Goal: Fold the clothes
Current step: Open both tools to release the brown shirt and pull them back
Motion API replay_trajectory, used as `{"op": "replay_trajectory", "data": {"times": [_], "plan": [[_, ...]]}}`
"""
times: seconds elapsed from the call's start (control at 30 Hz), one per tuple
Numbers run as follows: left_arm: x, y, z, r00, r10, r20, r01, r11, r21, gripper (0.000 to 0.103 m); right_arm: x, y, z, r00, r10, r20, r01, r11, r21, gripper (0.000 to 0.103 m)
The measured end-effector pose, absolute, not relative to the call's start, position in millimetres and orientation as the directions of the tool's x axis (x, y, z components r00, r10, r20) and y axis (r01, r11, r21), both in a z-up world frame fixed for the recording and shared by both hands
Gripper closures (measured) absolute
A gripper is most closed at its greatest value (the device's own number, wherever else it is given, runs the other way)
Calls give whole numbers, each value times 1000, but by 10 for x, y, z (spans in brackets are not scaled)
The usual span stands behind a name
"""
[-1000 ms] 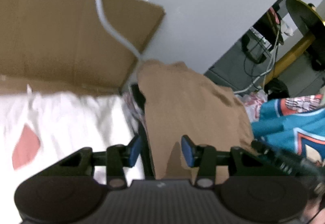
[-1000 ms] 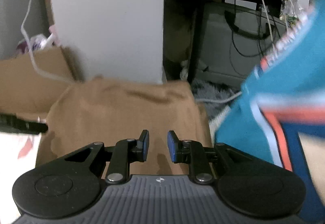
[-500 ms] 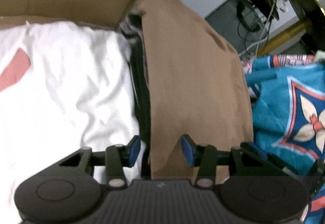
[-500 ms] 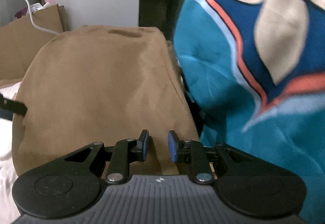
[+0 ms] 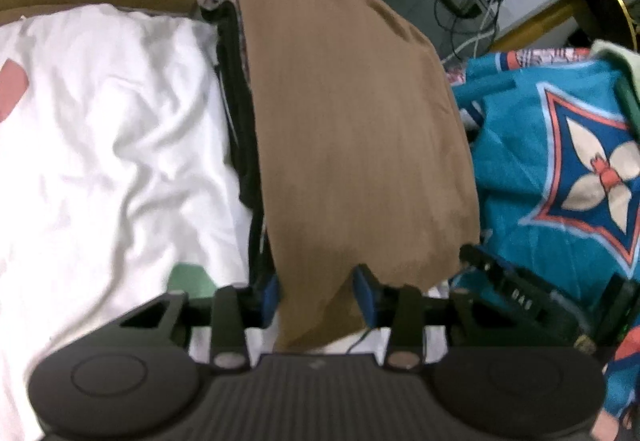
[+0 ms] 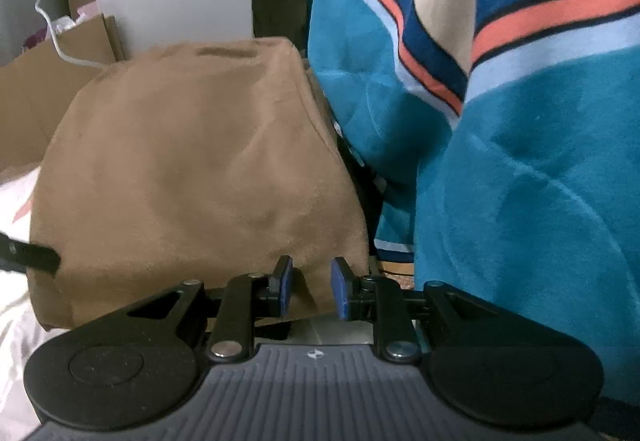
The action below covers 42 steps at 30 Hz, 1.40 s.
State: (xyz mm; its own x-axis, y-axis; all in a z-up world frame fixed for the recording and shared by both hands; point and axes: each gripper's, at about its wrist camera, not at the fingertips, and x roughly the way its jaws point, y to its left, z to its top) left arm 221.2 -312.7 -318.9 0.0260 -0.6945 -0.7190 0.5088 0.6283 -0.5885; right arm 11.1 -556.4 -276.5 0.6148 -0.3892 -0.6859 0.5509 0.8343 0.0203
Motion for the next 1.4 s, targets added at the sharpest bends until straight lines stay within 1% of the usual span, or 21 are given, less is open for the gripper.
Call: {"op": "replay_trajectory", "data": {"times": [0.03,0.17,0.23,0.4,0.5,0.53,0.6,0.73,0.8,0.83,0.87,0.9,0.93,0.97,1.03,1.07,1.1,1.2,1.27,1.3,1.4], "plan": [[2200,-3110,-3197,20,-693,-720,515,625,-587,68,117,-5544,-2752,623,-382,-682,545,838,28,71],[2172,-3041,-3218,7,-686,-728,512,628,-586,73,163,-5433,-2721,656,-347,-671,515,855,62,68],[2150,-3010,-3220,7,-674,-739,506,639,-579,79,205,-5378,-2747,660,-326,-677,507,859,80,68],[2056,-2923,-3163,8,-638,-770,515,662,-544,79,301,-5265,-2805,656,-285,-699,504,855,124,67],[2009,-2862,-3097,28,-591,-806,525,695,-491,77,325,-5153,-2784,673,-243,-699,473,867,154,67],[2002,-2836,-3076,36,-573,-819,522,709,-473,72,331,-5107,-2771,680,-229,-697,460,873,162,67],[1988,-2754,-3012,57,-541,-839,510,738,-442,64,346,-5029,-2747,684,-213,-697,446,879,169,66],[1938,-2560,-2797,109,-511,-853,520,761,-389,54,397,-4870,-2677,674,-233,-701,447,884,136,62],[1916,-2504,-2694,137,-489,-861,526,773,-355,50,427,-4813,-2621,677,-211,-705,440,884,158,62],[1908,-2441,-2640,148,-479,-865,522,781,-344,47,443,-4799,-2588,679,-195,-707,434,884,172,59],[1899,-2378,-2585,158,-469,-869,517,789,-332,47,470,-4780,-2541,676,-173,-716,422,888,183,55],[1893,-2326,-2527,163,-467,-869,512,793,-330,47,501,-4756,-2485,669,-148,-728,407,893,192,46],[1880,-2257,-2469,166,-466,-869,504,798,-331,42,532,-4732,-2430,661,-123,-740,392,898,201,37],[1867,-2203,-2412,170,-462,-870,499,802,-329,38,564,-4709,-2374,653,-98,-751,377,902,210,32],[1844,-2105,-2280,189,-457,-869,492,810,-319,22,593,-4644,-2230,638,-82,-765,371,904,213,9],[1839,-2059,-2209,193,-448,-873,488,815,-311,17,593,-4601,-2138,634,-83,-769,374,903,212,6],[1835,-2014,-2139,197,-439,-876,484,821,-302,12,585,-4560,-2048,629,-83,-773,378,902,210,4],[1816,-1876,-1926,197,-385,-902,422,864,-276,11,566,-4431,-1769,606,-81,-791,387,899,204,2],[1770,-1783,-1748,208,-393,-896,402,869,-288,7,571,-4355,-1571,581,-69,-811,396,894,208,2],[1733,-1746,-1641,221,-398,-890,410,866,-285,2,570,-4324,-1461,573,-60,-817,404,889,218,2],[1627,-1663,-1335,252,-414,-875,445,852,-275,0,583,-4239,-1142,563,-30,-826,417,873,253,2]]}}
